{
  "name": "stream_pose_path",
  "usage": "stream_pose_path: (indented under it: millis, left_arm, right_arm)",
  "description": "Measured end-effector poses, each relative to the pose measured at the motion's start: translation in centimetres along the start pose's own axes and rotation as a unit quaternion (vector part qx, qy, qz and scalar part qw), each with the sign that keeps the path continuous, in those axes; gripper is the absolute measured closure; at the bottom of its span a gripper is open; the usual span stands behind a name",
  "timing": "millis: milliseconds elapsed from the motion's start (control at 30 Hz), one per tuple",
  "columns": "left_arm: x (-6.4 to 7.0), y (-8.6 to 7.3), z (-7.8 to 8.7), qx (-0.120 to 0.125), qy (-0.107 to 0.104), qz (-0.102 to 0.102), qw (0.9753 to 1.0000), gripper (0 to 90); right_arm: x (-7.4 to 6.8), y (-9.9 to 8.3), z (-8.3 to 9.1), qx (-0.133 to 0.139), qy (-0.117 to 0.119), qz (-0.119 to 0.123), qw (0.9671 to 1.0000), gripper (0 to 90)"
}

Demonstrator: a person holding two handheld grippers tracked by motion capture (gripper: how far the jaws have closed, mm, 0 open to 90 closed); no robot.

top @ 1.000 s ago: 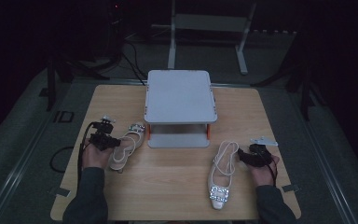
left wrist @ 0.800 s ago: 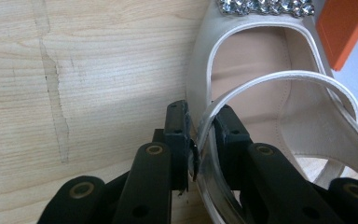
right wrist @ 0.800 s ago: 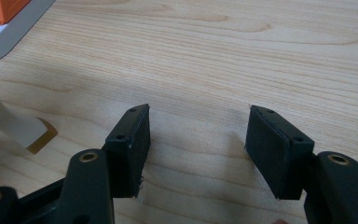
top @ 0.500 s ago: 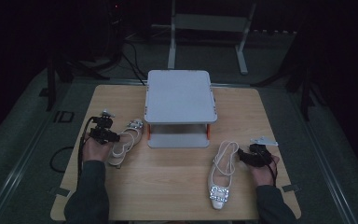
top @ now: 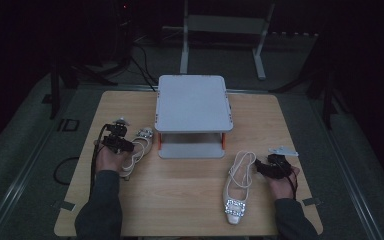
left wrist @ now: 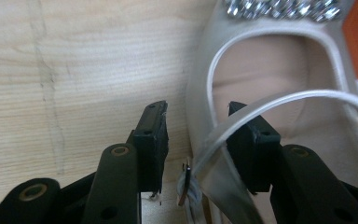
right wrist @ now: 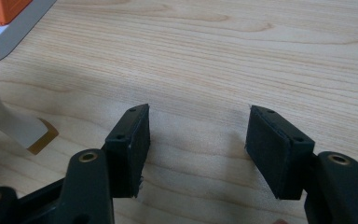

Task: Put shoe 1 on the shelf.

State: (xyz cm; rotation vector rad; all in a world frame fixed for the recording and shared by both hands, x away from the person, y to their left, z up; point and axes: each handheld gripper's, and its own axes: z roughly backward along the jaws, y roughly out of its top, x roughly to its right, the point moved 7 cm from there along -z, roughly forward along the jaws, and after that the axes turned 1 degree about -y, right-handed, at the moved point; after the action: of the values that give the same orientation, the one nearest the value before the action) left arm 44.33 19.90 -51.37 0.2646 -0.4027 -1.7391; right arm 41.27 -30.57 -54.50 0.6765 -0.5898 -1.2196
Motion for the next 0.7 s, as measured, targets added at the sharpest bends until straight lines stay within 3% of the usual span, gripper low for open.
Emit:
stream_pose_path:
  millis: [200,300,500,600,700]
  left_arm:
    - [-0.5,-0.2,-0.2,0.004,-0.032,0.030,0.9990,62.1]
    - [-0.7,-0.2,-0.3,0.007,-0.066,0.051,0.9965,69.6]
    - [-0.8,-0.2,-0.4,0.007,-0.087,0.064,0.9941,72.7]
    - [-0.9,-0.1,-0.4,0.010,-0.088,0.070,0.9936,74.8]
    - [-1.1,-0.1,-0.3,0.014,-0.097,0.087,0.9913,77.5]
  right_arm:
    - [0.0,0.0,0.0,0.000,-0.001,0.000,1.0000,39.7]
    - [0.0,0.0,0.0,0.001,-0.001,0.000,1.0000,39.7]
    - [0.0,0.0,0.0,0.001,0.001,-0.002,1.0000,39.6]
    - [0.0,0.0,0.0,0.001,0.001,-0.002,1.0000,39.5]
    - [0.0,0.0,0.0,0.002,0.001,-0.002,1.0000,39.4]
